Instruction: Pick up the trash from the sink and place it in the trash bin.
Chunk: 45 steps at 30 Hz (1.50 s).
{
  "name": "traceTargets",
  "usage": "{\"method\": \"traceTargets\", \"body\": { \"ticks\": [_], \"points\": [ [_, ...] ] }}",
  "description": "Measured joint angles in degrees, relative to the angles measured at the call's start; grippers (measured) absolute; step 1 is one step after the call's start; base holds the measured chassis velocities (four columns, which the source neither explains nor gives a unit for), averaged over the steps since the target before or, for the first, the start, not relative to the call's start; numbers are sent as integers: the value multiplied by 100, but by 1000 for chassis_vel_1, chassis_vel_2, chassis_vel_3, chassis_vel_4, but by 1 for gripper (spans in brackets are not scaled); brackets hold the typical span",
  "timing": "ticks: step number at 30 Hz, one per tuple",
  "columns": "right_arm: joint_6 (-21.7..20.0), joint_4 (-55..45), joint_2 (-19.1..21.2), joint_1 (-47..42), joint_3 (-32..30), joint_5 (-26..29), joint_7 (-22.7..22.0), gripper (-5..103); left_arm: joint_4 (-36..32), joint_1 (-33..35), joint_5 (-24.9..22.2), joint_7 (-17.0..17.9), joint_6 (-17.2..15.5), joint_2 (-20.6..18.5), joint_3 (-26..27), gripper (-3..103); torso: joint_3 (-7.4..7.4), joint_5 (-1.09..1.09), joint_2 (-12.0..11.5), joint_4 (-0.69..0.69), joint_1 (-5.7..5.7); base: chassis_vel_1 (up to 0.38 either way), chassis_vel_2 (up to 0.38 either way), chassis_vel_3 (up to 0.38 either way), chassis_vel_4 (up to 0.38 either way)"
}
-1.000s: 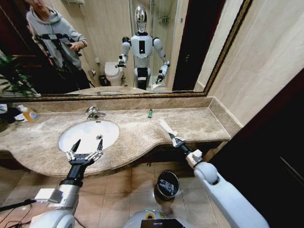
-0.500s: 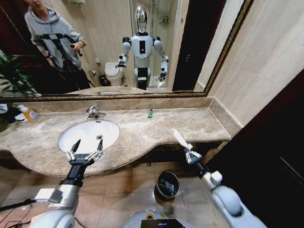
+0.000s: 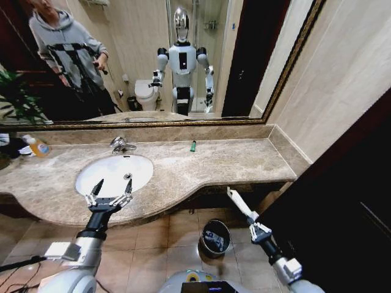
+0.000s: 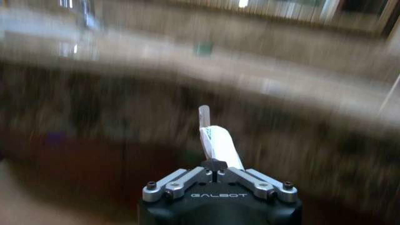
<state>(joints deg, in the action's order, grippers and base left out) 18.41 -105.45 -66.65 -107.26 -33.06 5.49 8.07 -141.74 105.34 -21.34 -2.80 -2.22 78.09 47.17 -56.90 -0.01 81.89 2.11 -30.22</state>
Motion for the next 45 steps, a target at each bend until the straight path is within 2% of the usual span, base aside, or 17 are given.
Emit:
{"method": "traceTargets", "body": {
  "ticks": [5, 8, 9, 11, 12, 14, 15, 16, 20, 25, 28, 38, 40, 43, 45],
  "points": [
    [-323, 887, -37, 515, 190, -386, 347, 0, 0, 0, 0, 0, 0, 0, 0, 100, 0, 3, 0, -1, 0, 0, 0, 0, 0],
    [-770, 1482, -25, 1193, 403, -761, 723, 0, 0, 0, 0, 0, 0, 0, 0, 100, 0, 2, 0, 0, 0, 0, 0, 0, 0],
    [-770, 1482, -25, 1193, 403, -761, 723, 0, 0, 0, 0, 0, 0, 0, 0, 100, 0, 2, 0, 0, 0, 0, 0, 0, 0],
    [-1150, 1850, -15, 1645, 556, -1150, 954, 0, 0, 0, 0, 0, 0, 0, 0, 100, -1, 0, 0, 1, -1, 0, 0, 0, 0],
    [-1150, 1850, -15, 1645, 556, -1150, 954, 0, 0, 0, 0, 0, 0, 0, 0, 100, -1, 0, 0, 1, -1, 0, 0, 0, 0],
    [-1308, 2250, -12, 2005, 721, -1542, 1093, 0, 0, 0, 0, 0, 0, 0, 0, 100, -1, 0, 0, 1, -1, 0, 0, 0, 0],
    [-1266, 2561, -38, 2223, 802, -1888, 1136, 0, 0, 0, 0, 0, 0, 0, 0, 100, -1, 0, -1, 1, -1, 0, 0, 0, 0],
    [-1266, 2561, -38, 2223, 802, -1888, 1136, 0, 0, 0, 0, 0, 0, 0, 0, 100, -1, 0, -1, 1, -1, 0, 0, 0, 0],
    [-626, 3920, -283, 3022, 876, -3283, 1121, 0, 0, 0, 0, 0, 0, 0, 0, 100, -1, 0, -1, 1, -1, 0, 0, 0, 0],
    [-377, 4989, -585, 3609, 858, -3924, 1090, 0, 0, 0, 0, 0, 0, 0, 0, 100, -1, 2, -1, 1, -1, 0, 0, 0, 0],
    [-349, 5302, -674, 3771, 922, -4013, 1093, 0, 0, 0, 0, 0, 0, 0, 0, 100, -1, -2, -1, 0, -1, 0, 0, 0, 0],
    [-338, 6013, -1130, 4365, 1087, -4317, 1035, 0, 0, 0, 0, 0, 0, 0, 0, 100, -1, 3, -1, 1, -1, 0, 0, 0, 0],
    [-337, 6071, -1144, 4411, 1087, -4328, 1027, -3, 0, 0, 0, 0, 0, 0, 0, 100, 0, 0, -1, 1, -1, 0, 0, 0, 0],
    [-335, 6132, -1136, 4458, 1100, -4296, 1007, 13, 0, 0, 0, 0, 0, 0, 0, 100, 0, 1, -1, 0, -1, 0, 0, 0, 0],
    [-339, 6131, -1124, 4460, 1113, -4239, 1004, 13, 0, 0, 0, 0, 0, 0, 0, 100, 0, 0, -1, 0, 0, 0, 0, 0, 0]
  ]
}}
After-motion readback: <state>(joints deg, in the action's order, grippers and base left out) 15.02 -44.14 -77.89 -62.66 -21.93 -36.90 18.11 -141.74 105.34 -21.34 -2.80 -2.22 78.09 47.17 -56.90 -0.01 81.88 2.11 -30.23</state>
